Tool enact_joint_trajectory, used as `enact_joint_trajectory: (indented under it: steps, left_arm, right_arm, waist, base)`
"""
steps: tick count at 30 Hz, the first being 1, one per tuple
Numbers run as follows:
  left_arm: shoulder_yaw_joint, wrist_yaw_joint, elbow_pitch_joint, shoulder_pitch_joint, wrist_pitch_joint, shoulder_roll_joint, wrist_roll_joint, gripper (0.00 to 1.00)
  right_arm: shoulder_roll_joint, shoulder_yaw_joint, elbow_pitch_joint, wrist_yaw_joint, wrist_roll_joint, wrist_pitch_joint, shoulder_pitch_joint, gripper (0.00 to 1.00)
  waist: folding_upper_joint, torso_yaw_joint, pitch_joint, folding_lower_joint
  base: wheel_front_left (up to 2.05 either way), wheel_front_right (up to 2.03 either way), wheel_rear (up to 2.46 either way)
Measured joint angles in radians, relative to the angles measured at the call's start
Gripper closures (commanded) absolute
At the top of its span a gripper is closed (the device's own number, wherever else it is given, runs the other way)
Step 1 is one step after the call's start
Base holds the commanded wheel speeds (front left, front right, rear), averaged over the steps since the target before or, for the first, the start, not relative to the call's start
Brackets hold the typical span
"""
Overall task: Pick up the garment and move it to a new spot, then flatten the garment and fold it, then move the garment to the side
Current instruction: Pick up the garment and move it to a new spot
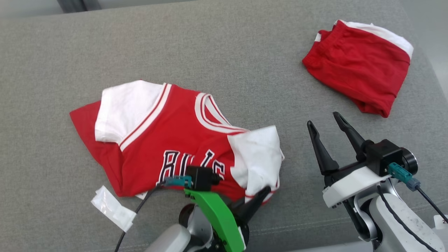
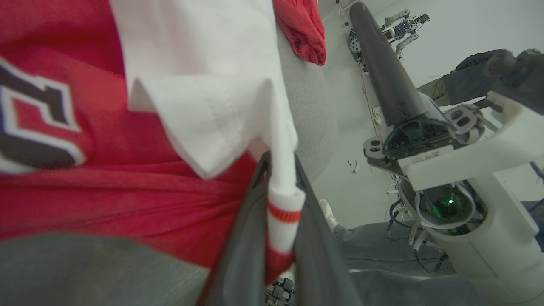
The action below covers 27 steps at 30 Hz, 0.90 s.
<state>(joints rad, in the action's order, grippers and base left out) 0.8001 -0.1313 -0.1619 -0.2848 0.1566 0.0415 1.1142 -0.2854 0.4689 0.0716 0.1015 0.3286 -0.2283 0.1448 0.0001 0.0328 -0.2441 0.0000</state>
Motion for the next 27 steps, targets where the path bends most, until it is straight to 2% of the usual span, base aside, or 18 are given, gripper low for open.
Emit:
enact_joint_trajectory:
  steps: [2, 3, 5, 6, 7, 8, 9, 19, 27]
  left_arm:
    - [0.022, 0.0, -0.004, 0.038, 0.01, 0.006, -0.003, 0.96]
    - [0.024, 0.0, -0.012, 0.056, 0.009, 0.006, -0.018, 0.87]
    - [0.025, 0.0, -0.029, 0.081, 0.0, 0.007, -0.035, 0.78]
    - [0.027, 0.0, -0.035, 0.088, -0.004, 0.008, -0.043, 0.68]
    - [0.031, 0.0, -0.04, 0.092, -0.009, 0.008, -0.061, 0.51]
    - [0.03, 0.0, -0.043, 0.097, -0.019, 0.007, -0.076, 0.03]
    - [0.028, 0.0, -0.049, 0.104, -0.027, 0.007, -0.078, 0.0]
    - [0.039, 0.0, -0.105, 0.121, -0.06, 0.023, -0.125, 0.0]
    - [0.002, 0.0, -0.112, 0.127, -0.11, 0.02, -0.124, 0.0]
  right_arm:
    - [-0.003, -0.009, 0.0, 0.0, 0.0, 0.0, -0.013, 0.0]
    - [-0.006, -0.015, -0.002, 0.0, 0.003, 0.0, -0.02, 0.0]
    - [-0.011, -0.021, -0.002, 0.0, 0.018, 0.0, -0.028, 0.0]
    - [-0.012, -0.022, -0.002, 0.0, 0.024, 0.0, -0.031, 0.0]
    - [-0.012, -0.022, -0.002, 0.0, 0.026, 0.0, -0.031, 0.0]
    - [-0.012, -0.02, -0.002, -0.005, 0.027, 0.0, -0.031, 0.0]
    - [-0.012, -0.016, -0.001, -0.007, 0.03, 0.0, -0.031, 0.0]
    - [-0.007, 0.053, 0.07, -0.076, 0.041, 0.051, -0.009, 0.0]
    - [0.031, 0.07, 0.12, -0.106, 0.108, 0.095, -0.013, 0.0]
  waist:
    - [0.0, -0.012, 0.019, 0.0]
    - [0.0, -0.017, 0.028, 0.0]
    - [0.0, -0.023, 0.042, 0.0]
    - [0.0, -0.023, 0.047, 0.0]
    - [0.0, -0.021, 0.05, 0.0]
    - [0.0, -0.017, 0.052, 0.0]
    - [0.0, -0.012, 0.053, 0.0]
    - [0.0, 0.065, 0.044, 0.0]
    - [0.0, 0.105, 0.039, 0.0]
  base:
    - [0.0, 0.0, 0.0]
    - [0.0, 0.0, 0.0]
    - [0.0, 0.0, 0.0]
    - [0.0, 0.0, 0.0]
    - [0.0, 0.0, 0.0]
    - [0.0, 0.0, 0.0]
    - [0.0, 0.0, 0.0]
    - [0.0, 0.0, 0.0]
    - [0.0, 0.0, 0.0]
